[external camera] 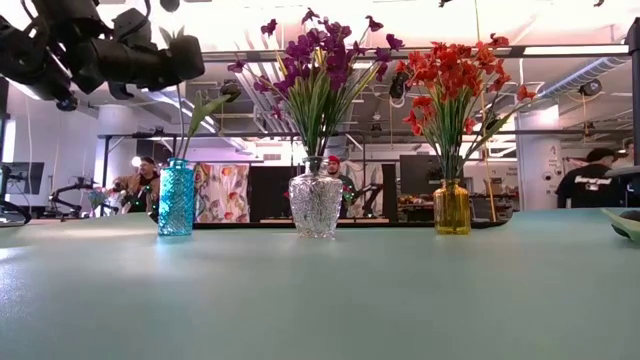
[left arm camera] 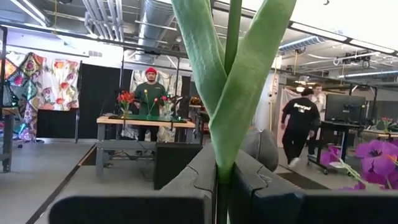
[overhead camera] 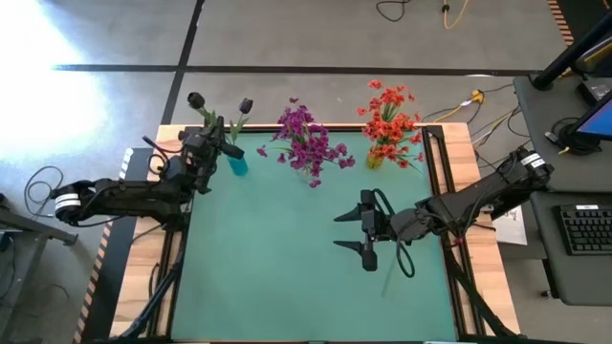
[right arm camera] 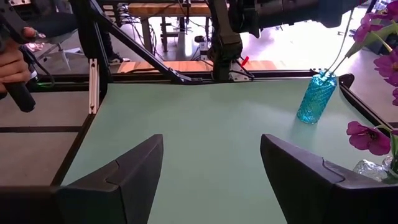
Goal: Sort flowers into vase by color
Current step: Put the left black flower into the blue flower vase, then put the black flower into the blue flower vase
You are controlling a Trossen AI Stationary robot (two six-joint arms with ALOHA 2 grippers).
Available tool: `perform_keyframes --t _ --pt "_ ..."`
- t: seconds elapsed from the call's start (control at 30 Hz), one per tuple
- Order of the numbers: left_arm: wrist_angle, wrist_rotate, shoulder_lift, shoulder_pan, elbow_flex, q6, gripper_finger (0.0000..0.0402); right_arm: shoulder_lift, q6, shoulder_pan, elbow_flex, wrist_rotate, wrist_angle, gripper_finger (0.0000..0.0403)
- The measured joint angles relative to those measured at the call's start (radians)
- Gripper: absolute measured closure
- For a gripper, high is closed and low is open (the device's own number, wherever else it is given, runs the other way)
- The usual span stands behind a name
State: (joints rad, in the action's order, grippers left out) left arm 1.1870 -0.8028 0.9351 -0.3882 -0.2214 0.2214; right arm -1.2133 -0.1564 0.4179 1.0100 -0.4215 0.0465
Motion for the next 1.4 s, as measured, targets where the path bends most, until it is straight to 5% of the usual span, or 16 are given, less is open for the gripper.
perform_keyframes --t 0.27,0.83,1.13,1.4 --pt "-0.001 -0.001 0.045 0.0 0.0 -0.046 0.037 0.0 0.0 0.0 0.0 0.0 0.0 0.0139" --pt "-0.123 -0.005 0.051 0.017 0.0 -0.109 0.0213 0.0 0.0 0.0 0.0 0.0 0.0 0.0131" --pt "-0.192 -0.251 0.027 0.13 0.0 -0.061 0.0164 0.0 0.0 0.0 0.0 0.001 0.0 0.0131" --pt "-0.19 -0.33 -0.021 0.278 0.0 -0.024 0.0154 0.0 0.001 0.0 0.0 0.001 0.001 0.0133"
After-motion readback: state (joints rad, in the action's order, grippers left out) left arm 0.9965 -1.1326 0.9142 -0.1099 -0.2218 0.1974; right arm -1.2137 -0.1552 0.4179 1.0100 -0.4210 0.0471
